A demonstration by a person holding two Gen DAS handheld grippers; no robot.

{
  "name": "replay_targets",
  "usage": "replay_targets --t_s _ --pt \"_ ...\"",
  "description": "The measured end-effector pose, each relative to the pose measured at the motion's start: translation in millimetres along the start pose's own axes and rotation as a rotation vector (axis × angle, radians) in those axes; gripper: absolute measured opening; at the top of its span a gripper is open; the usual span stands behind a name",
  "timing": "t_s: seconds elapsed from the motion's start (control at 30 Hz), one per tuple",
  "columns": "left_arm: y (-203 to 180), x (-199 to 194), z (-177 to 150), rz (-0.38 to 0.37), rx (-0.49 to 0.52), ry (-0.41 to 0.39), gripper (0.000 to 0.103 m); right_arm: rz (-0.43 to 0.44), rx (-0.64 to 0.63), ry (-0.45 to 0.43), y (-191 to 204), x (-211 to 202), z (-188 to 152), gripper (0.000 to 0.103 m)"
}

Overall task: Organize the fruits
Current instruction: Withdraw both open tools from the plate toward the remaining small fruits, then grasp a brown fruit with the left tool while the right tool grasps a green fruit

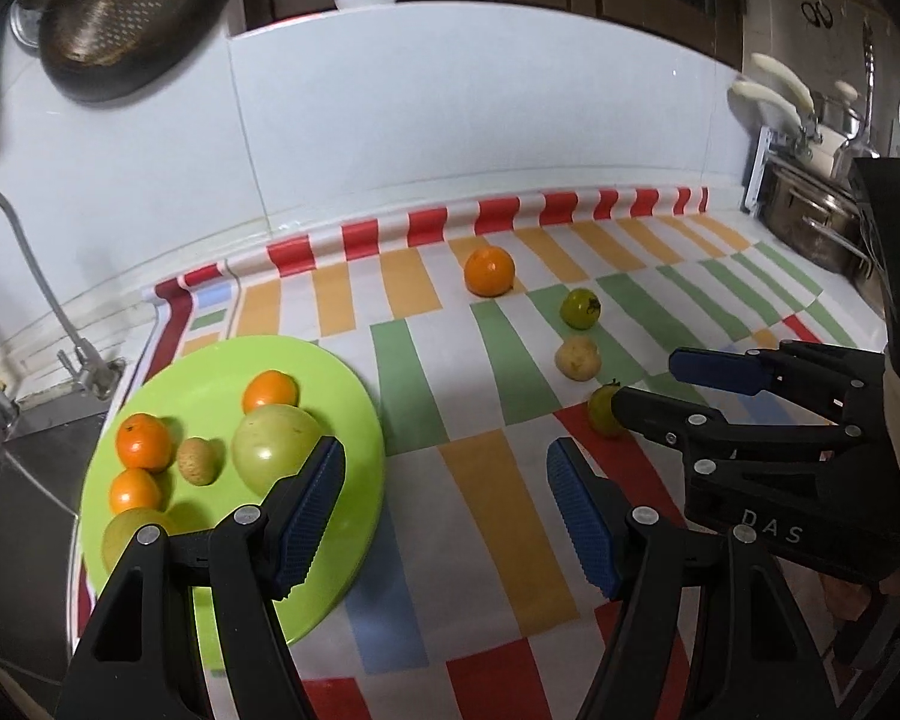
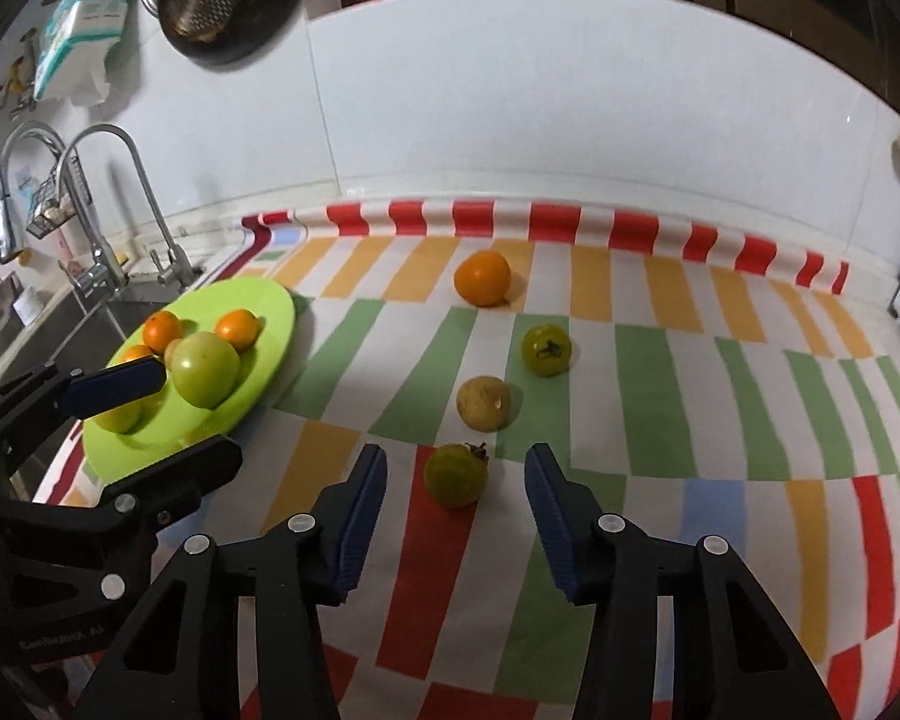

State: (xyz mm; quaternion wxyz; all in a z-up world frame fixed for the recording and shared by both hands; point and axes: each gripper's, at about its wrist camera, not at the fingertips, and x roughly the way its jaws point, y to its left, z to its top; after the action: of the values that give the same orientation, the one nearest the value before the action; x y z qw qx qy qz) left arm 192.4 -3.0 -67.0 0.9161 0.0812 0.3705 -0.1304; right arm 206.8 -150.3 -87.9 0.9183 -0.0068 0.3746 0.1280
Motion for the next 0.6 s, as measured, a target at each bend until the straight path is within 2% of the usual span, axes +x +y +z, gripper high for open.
replay_targets --t_s 0.23,0.6 --pt "-1 24 -2 -0.009 0.009 0.036 0.069 0.019 0.001 0.041 -2 19 -2 0.040" --pt "-3 38 -1 -0.019 0.017 0.052 0.069 0.033 0.005 0.083 -4 39 -7 0.030"
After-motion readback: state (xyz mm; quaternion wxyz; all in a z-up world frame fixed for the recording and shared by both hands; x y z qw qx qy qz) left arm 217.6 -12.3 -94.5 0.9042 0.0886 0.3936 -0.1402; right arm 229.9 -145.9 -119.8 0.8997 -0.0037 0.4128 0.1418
